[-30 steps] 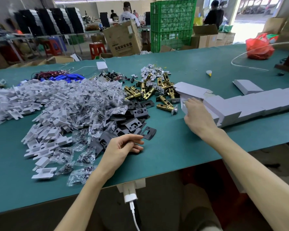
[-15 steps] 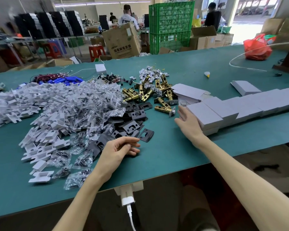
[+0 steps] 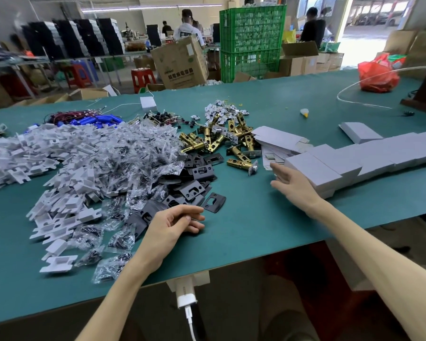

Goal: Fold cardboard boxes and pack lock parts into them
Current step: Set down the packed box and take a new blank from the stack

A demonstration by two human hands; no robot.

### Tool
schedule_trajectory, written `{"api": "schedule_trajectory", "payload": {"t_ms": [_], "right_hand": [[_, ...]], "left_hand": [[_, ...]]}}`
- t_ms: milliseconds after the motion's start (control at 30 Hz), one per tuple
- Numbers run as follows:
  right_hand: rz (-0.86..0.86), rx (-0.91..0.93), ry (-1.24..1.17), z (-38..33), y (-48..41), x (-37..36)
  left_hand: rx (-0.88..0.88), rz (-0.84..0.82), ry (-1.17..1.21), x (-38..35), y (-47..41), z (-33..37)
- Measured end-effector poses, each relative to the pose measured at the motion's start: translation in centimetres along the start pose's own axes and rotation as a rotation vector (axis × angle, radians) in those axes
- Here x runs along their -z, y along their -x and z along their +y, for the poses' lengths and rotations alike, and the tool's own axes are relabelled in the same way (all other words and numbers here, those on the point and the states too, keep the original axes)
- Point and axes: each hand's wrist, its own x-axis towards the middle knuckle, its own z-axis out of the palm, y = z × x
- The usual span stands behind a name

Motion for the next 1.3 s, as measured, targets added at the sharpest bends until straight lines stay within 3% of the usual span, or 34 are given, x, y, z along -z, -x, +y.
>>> {"api": "schedule_trajectory", "payload": {"t_ms": [233, 600, 933, 1167, 1300], "right_hand": [[0.080, -0.033, 0.018, 1.9, -0.1, 4.3], [0.128, -0.020, 0.064, 1.8, -0.3, 3.0], [0.004, 0.055, 0.125, -0.7, -0.9, -1.0], [0.172, 0.137, 0.624, -1.7, -5.6, -0.5], [0.144, 0.037, 0.941, -1.3, -9.4, 1.4]], "left_hand": [[-0.001, -0.007, -0.021, -0.1, 0.0, 0.2], [0.001, 0.001, -0.027, -0.4, -0.1, 0.3], [-0.004, -0.001, -0.042, -0.4, -0.1, 0.3], [-0.004, 0.008, -0.065, -0.7, -0.1, 0.4], [0.012, 0.026, -0.050, -0.7, -0.2, 0.4]]}}
